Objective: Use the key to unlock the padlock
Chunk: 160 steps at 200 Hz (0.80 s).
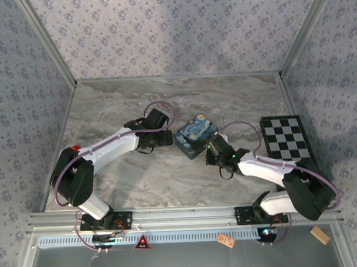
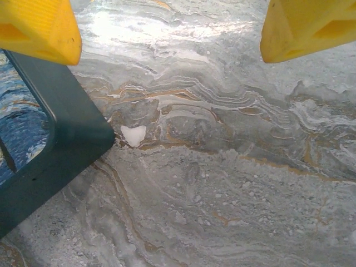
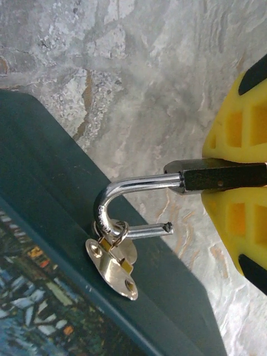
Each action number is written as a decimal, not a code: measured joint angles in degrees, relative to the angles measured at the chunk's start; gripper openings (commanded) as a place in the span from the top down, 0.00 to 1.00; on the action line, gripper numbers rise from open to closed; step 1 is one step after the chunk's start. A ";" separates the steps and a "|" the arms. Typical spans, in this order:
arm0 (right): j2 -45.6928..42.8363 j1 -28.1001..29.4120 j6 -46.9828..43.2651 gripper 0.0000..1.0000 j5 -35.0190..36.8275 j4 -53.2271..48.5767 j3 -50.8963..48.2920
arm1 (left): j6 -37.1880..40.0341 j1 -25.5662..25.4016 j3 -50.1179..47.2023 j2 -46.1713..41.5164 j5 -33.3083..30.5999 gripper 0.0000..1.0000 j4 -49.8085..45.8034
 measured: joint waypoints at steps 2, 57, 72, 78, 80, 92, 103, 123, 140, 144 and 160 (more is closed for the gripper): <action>-0.02 -0.07 0.22 1.00 -0.13 0.50 -0.17 | -0.09 0.00 0.09 0.11 0.11 0.16 -0.02; 1.92 -1.55 7.15 1.00 -2.38 12.52 -2.93 | -1.92 -0.04 0.50 2.62 3.45 0.09 2.47; 2.62 -2.38 8.79 1.00 -3.02 15.87 -3.69 | -2.34 -0.57 0.55 2.95 3.67 0.06 3.17; 2.91 -2.67 9.25 1.00 -3.37 16.85 -3.82 | -2.38 -0.85 0.68 3.13 3.69 0.06 3.30; 3.02 -2.80 9.44 1.00 -3.45 17.20 -3.87 | -2.45 -0.92 0.74 3.17 3.69 0.06 3.32; 3.87 -3.32 10.12 1.00 -3.91 19.02 -3.87 | -2.93 -1.44 1.42 3.85 3.91 0.06 3.54; 4.90 -3.74 10.64 1.00 -4.17 20.28 -3.87 | -3.48 -1.73 2.47 4.74 4.09 0.06 4.02; 7.06 -4.66 11.65 1.00 -5.07 21.62 -3.89 | -4.70 -1.86 6.34 8.28 3.93 0.06 4.35; 8.20 -6.32 12.35 1.00 -6.84 23.28 -4.33 | -5.14 -1.86 9.94 12.15 2.97 0.06 4.20; 8.31 -6.78 12.33 1.00 -7.15 23.61 -4.46 | -5.16 -1.86 10.73 13.14 2.78 0.06 4.09; 8.44 -8.63 12.33 1.00 -8.98 24.72 -4.55 | -5.31 -1.88 13.64 15.52 2.54 0.07 3.37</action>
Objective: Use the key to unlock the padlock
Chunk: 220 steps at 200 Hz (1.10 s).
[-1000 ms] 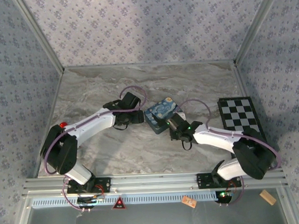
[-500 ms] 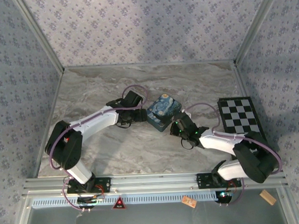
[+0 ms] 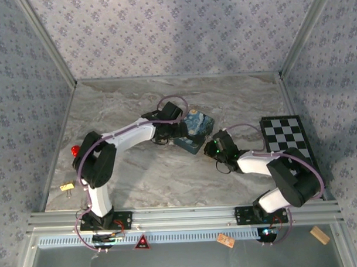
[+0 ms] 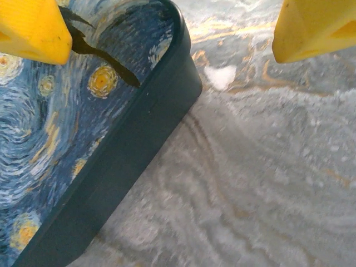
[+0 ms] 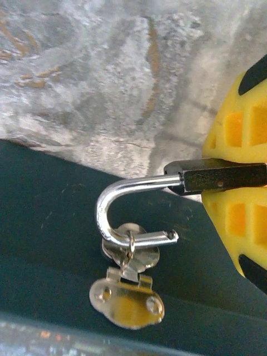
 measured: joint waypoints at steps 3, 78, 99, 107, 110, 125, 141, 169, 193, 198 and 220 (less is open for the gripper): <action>0.00 -0.35 0.00 1.00 -0.28 0.20 0.00 | 0.02 -0.07 0.52 0.35 -0.22 0.07 -0.13; 0.15 -7.30 -0.85 1.00 -10.19 2.16 0.70 | 0.24 -0.79 2.16 1.88 -2.86 0.07 -0.15; 1.11 -8.61 -0.37 1.00 -12.24 3.26 0.81 | 0.22 -0.85 1.84 1.88 -2.95 0.07 0.72; 1.62 -8.83 0.04 1.00 -12.55 3.93 0.81 | 0.24 -0.85 1.79 1.88 -2.97 0.07 0.94; 1.86 -8.90 0.35 1.00 -12.68 4.28 0.81 | 0.22 -0.85 1.79 1.88 -2.97 0.07 0.96; 2.82 -9.01 2.14 1.00 -12.87 6.54 0.57 | 0.20 -0.85 1.79 1.86 -3.02 0.07 1.01; 3.89 -9.07 3.89 1.00 -12.87 11.06 -0.87 | 0.17 -0.85 1.79 1.81 -3.02 0.07 1.07; 5.81 -9.05 5.86 1.00 -12.92 18.36 -3.50 | 0.00 -0.85 1.44 1.53 -3.02 0.06 1.18; 7.19 -8.41 6.58 1.00 -13.29 23.30 -5.53 | 0.00 -1.18 0.94 0.85 -2.99 0.05 0.94; 7.28 -8.13 6.60 1.00 -13.25 23.65 -5.73 | 0.00 -1.22 0.92 0.79 -2.99 0.05 0.79; 7.28 -6.82 6.38 1.00 -12.31 24.90 -6.54 | 0.00 -1.46 0.79 0.59 -3.02 0.05 0.50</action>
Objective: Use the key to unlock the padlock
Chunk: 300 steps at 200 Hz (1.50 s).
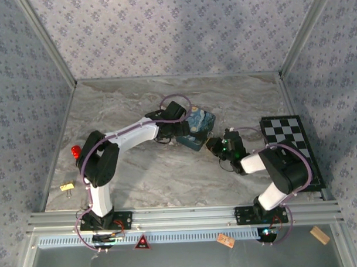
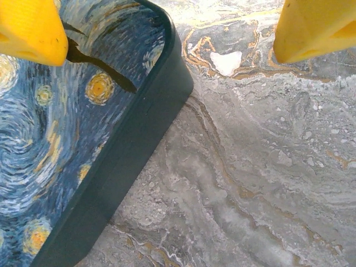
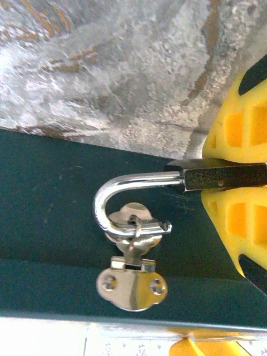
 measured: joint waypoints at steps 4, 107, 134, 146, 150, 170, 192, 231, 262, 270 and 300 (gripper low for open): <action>0.00 0.11 0.00 1.00 0.07 0.11 -0.13 | 0.00 -0.02 -0.02 -0.02 0.00 0.05 -0.04; 0.02 -1.88 3.26 1.00 2.64 1.36 2.27 | 0.00 -0.07 -0.13 -0.02 0.50 0.04 0.02; 1.31 -2.03 4.37 1.00 3.17 1.60 3.15 | 0.00 -0.07 -0.13 -0.02 0.50 0.04 0.04; 2.47 -2.03 4.92 1.00 3.17 2.03 3.48 | 0.00 -0.07 -0.13 -0.02 0.50 0.04 0.04; 2.71 -2.03 5.05 1.00 3.17 2.05 3.48 | 0.00 -0.07 -0.13 -0.02 0.50 0.04 0.02; 2.56 -2.40 5.42 1.00 3.19 1.07 3.45 | 0.02 -0.07 -0.13 -0.02 0.44 0.04 0.00; -1.77 -2.95 4.52 1.00 4.07 -4.39 3.02 | 0.11 0.00 -0.13 -0.02 0.46 0.04 0.00; -14.10 -4.33 -0.39 1.00 3.67 -17.49 2.62 | 1.84 0.39 -0.57 -1.09 1.11 0.02 -0.79; -20.35 -4.87 -4.72 1.00 0.50 -29.86 2.58 | 4.61 1.27 -2.14 -4.79 2.67 0.00 -1.29; -21.94 -4.87 -5.70 1.00 -0.57 -32.61 2.49 | 5.35 1.62 -2.93 -6.49 3.17 0.00 -1.22; -30.32 -4.68 -8.48 1.00 -4.09 -41.42 0.79 | 8.11 2.91 -8.96 -15.69 4.11 0.00 0.09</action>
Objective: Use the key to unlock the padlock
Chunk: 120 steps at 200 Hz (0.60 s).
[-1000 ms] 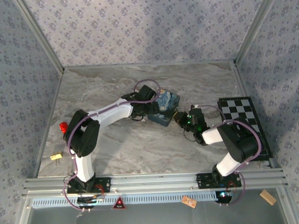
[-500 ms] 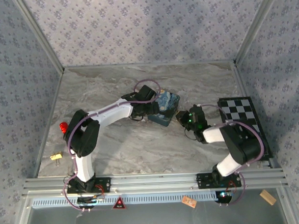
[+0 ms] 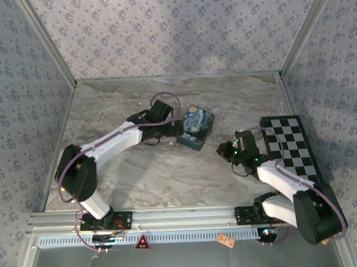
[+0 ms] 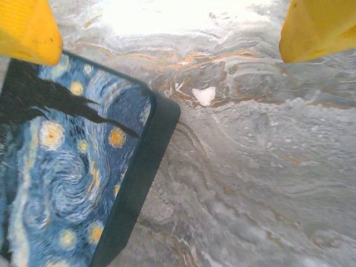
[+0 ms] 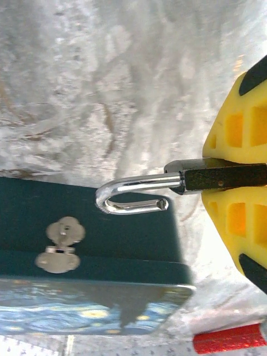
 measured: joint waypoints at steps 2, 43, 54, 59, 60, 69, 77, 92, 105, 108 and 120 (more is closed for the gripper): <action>-0.59 0.04 -0.13 1.00 -0.20 -0.57 -0.13 | 0.13 0.09 -0.28 -0.44 0.02 0.00 0.00; -7.32 2.34 -0.55 1.00 -2.29 -5.01 -3.76 | 3.15 2.10 -12.66 -12.59 -1.07 0.00 3.39; -7.17 3.61 -0.50 1.00 -2.43 -5.18 -4.68 | 3.82 2.54 -16.11 -15.43 -2.03 0.00 4.11; -6.99 4.17 -0.39 1.00 -2.45 -5.22 -4.98 | 4.09 2.75 -17.51 -16.72 -2.51 0.00 4.26; -6.95 4.35 -0.35 1.00 -2.45 -5.22 -5.05 | 4.20 2.80 -17.92 -17.05 -2.67 0.00 4.35; -6.54 5.31 -0.24 1.00 -2.43 -5.20 -5.42 | 4.46 3.06 -20.22 -19.28 -3.63 0.00 4.70; -6.03 6.08 0.04 1.00 -2.43 -4.98 -5.64 | 4.61 3.32 -22.16 -21.33 -4.46 0.00 5.05; -4.92 7.19 0.76 1.00 -2.45 -3.89 -6.34 | 4.59 3.78 -25.33 -24.85 -5.88 0.00 5.77; -3.78 7.72 1.44 1.00 -2.45 -2.69 -7.17 | 4.52 4.37 -27.58 -27.54 -6.93 0.00 6.19; -3.54 7.78 1.46 1.00 -2.47 -2.51 -7.30 | 4.42 4.55 -28.15 -28.15 -7.19 0.00 6.36; -2.01 8.07 1.86 1.00 -2.51 -1.88 -7.67 | 4.31 5.03 -29.68 -29.94 -7.98 0.00 6.64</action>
